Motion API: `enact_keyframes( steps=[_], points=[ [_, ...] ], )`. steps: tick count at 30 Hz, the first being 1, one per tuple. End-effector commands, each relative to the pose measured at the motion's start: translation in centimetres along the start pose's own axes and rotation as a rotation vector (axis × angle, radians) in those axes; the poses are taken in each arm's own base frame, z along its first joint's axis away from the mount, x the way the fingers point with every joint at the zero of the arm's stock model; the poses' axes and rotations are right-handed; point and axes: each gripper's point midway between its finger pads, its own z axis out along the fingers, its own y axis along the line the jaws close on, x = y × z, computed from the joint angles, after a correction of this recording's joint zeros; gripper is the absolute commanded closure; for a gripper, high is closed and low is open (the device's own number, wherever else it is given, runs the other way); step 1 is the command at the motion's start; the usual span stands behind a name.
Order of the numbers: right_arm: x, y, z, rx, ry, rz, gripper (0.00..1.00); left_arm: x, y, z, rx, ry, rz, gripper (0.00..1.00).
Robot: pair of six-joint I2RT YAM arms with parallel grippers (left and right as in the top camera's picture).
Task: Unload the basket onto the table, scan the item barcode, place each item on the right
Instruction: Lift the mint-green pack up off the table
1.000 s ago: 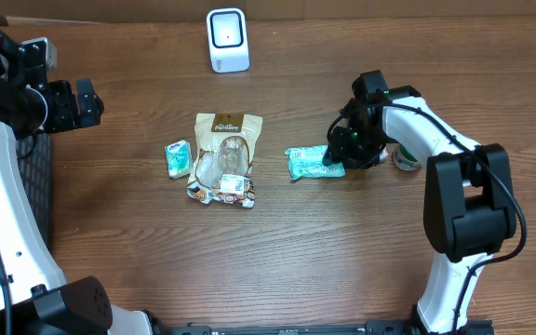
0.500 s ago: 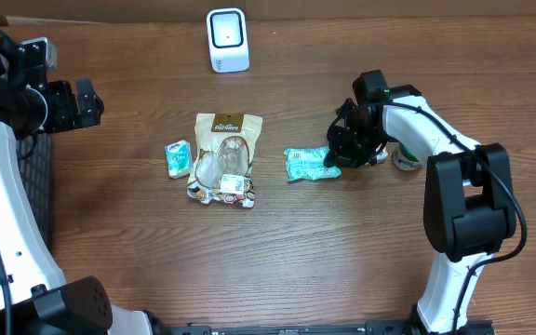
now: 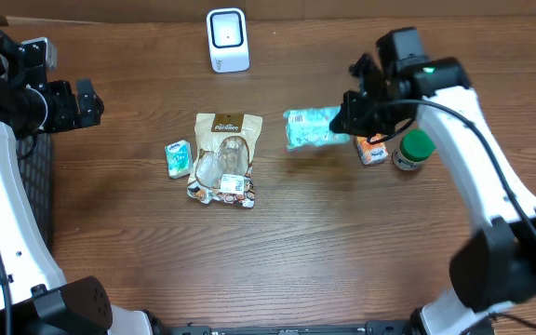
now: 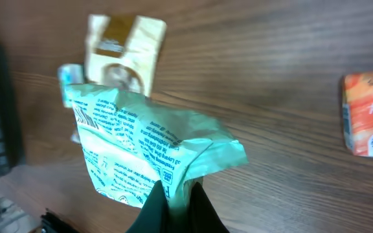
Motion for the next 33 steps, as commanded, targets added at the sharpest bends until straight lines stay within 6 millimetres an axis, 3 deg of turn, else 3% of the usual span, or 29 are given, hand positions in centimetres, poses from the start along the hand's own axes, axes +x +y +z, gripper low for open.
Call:
enact_keyframes(
  steps=[1, 33],
  points=[
    [-0.16, 1.32, -1.8, -0.022, -0.043, -0.037, 0.96, -0.23, -0.32, -0.03, 0.007, -0.005, 0.023, 0.0],
    [0.08, 0.75, -1.97, 0.014, -0.04, -0.031, 0.96, -0.23, -0.32, -0.03, 0.007, -0.005, 0.023, 0.01]
  ],
)
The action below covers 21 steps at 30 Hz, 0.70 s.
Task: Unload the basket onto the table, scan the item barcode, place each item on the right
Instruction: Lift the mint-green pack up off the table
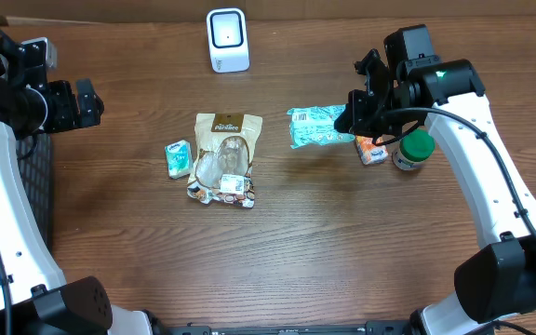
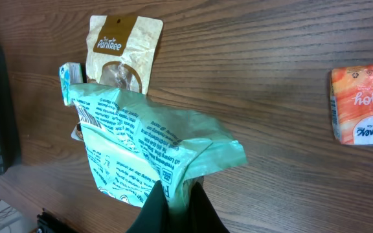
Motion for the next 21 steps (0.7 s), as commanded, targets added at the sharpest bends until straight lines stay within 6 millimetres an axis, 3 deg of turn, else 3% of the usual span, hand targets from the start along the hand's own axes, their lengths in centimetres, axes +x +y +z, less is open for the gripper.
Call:
enact_keyframes(
  steps=[1, 21],
  points=[
    [-0.41, 0.65, -0.7, -0.009, -0.026, -0.026, 0.96, -0.23, -0.32, -0.03, 0.007, -0.005, 0.023, 0.0],
    [-0.25, 0.61, -0.7, -0.007, -0.02, -0.023, 0.96, -0.23, -0.32, -0.03, 0.007, -0.005, 0.023, 0.01]
  ],
)
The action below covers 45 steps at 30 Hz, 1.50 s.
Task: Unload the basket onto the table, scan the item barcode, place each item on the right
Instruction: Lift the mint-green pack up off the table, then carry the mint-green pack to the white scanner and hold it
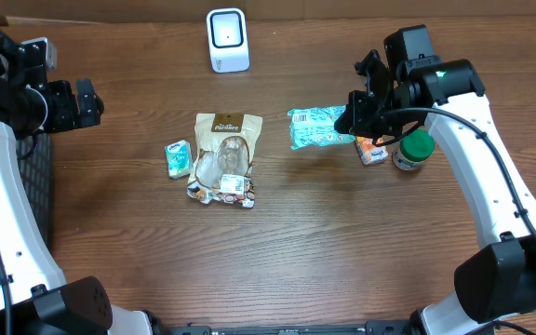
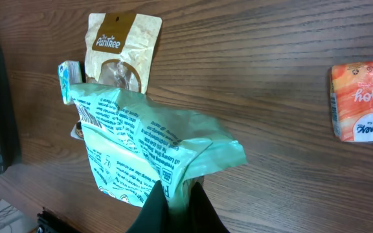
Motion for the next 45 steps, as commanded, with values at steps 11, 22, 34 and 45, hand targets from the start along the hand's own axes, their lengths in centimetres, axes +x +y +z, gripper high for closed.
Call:
enact_keyframes(
  steps=[11, 22, 34, 45],
  points=[
    [-0.7, 0.7, -0.7, -0.013, -0.037, -0.007, 0.96, -0.2, -0.3, 0.0, 0.007, -0.005, 0.023, 0.0],
    [-4.2, 4.4, -0.7, -0.111, -0.18, 0.042, 0.96, -0.2, -0.3, 0.0, 0.007, -0.005, 0.023, 0.0],
    [-16.6, 8.3, -1.4, 0.42, -0.701, -0.213, 0.96, -0.2, -0.3, 0.0, 0.007, -0.005, 0.023, 0.0],
    [-24.4, 13.6, 3.3, 0.958, -0.948, -0.995, 0.96, -0.2, -0.3, 0.0, 0.007, -0.005, 0.023, 0.0]
  ],
)
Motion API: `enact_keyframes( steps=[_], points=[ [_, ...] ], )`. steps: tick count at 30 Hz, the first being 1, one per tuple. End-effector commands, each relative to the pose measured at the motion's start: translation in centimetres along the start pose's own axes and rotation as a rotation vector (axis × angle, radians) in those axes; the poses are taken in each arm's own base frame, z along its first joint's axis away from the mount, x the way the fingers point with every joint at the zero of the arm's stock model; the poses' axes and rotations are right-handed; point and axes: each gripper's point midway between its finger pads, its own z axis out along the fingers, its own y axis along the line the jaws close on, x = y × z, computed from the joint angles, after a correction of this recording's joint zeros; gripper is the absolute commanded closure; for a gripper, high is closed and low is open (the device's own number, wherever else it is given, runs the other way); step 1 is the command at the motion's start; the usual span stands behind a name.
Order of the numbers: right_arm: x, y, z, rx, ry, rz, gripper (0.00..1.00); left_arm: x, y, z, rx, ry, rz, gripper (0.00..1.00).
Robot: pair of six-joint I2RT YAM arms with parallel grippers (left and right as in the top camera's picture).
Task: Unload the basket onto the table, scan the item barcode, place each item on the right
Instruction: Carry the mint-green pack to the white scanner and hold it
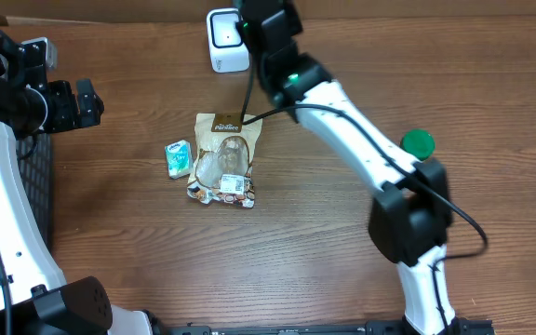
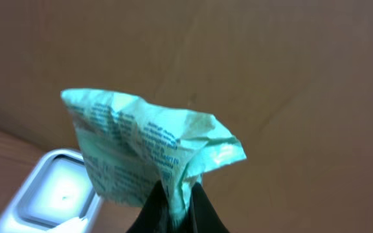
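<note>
In the right wrist view my right gripper (image 2: 177,202) is shut on a corner of the crumpled mint-green printed packet (image 2: 144,145), which hangs in the air. The white barcode scanner (image 2: 56,193) with its lit window lies just below and left of the packet. From overhead the scanner (image 1: 226,39) stands at the table's back edge, and the right arm's wrist (image 1: 268,23) is right beside it, hiding the packet. My left gripper (image 1: 87,102) hangs at the far left, open and holding nothing.
A brown snack pouch (image 1: 227,149) lies mid-table with a small teal pack (image 1: 177,158) to its left and small wrappers (image 1: 221,191) below it. A green-lidded jar (image 1: 418,143) stands to the right. A brown cardboard wall (image 2: 290,77) rises behind the scanner.
My right arm has moved from the right-middle of the table to the back edge beside the scanner, still gripping the green packet. The left arm has not moved.
My right gripper held the green packet above the table near the orange pack and green jar, first shifting slightly, then staying still. Now the packet is held up at the scanner against the cardboard wall. The left arm stayed put throughout.
</note>
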Motion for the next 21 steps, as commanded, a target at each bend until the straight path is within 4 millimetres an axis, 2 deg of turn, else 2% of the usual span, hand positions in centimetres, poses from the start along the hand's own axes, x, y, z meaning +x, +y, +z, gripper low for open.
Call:
enact_keyframes(
  steps=[1, 5, 11, 15, 21],
  points=[
    [0.1, -0.6, 1.4, 0.125, -0.017, -0.388, 0.96, -0.2, -0.3, 0.0, 0.007, -0.004, 0.022, 0.01],
    [2.0, 1.5, 3.5, 0.155, -0.048, -0.568, 0.96, -0.2, -0.3, 0.0, 0.007, -0.004, 0.022, 0.01],
    [3.8, 4.0, 4.7, 0.114, -0.073, -0.612, 0.96, -0.2, -0.3, 0.0, 0.007, -0.004, 0.022, 0.01],
    [3.5, 5.0, 4.6, 0.081, -0.1, -0.617, 0.96, -0.2, -0.3, 0.0, 0.007, -0.004, 0.022, 0.0],
    [3.4, 5.1, 4.6, 0.084, -0.1, -0.615, 0.96, -0.2, -0.3, 0.0, 0.007, -0.004, 0.022, 0.0]
  ],
)
